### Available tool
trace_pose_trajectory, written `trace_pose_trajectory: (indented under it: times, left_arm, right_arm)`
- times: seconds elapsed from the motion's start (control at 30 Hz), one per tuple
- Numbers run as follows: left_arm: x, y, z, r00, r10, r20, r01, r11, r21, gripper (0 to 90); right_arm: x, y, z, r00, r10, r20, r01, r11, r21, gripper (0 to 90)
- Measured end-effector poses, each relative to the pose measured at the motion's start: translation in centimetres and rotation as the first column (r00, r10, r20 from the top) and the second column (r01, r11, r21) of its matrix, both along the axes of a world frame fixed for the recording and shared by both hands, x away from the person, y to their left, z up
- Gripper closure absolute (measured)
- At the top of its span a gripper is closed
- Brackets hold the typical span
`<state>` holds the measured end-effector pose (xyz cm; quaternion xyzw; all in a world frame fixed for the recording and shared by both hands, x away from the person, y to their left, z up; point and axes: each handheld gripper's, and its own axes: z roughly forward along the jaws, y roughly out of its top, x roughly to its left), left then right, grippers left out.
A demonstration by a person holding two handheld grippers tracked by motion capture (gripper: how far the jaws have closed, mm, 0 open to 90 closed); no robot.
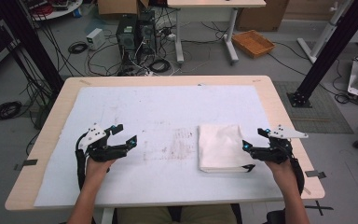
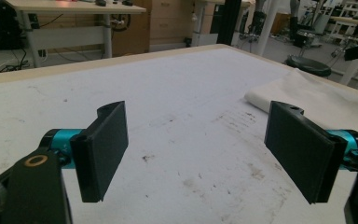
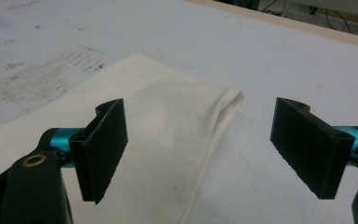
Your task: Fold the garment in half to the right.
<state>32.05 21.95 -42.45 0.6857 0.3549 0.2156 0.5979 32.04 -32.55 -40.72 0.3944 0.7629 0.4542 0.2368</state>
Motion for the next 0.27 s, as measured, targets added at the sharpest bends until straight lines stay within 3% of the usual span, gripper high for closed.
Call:
trace_pose_trajectory:
  times: [0.27]
  left_arm:
    - [0.09, 0.07, -0.05, 1.0000, 0.004, -0.007, -0.004, 1.0000, -0.005, 21.4]
  right_arm:
    - [0.06, 0.16, -0.12, 1.0000, 0.007, -0.003, -0.007, 1.000, -0.001, 18.5]
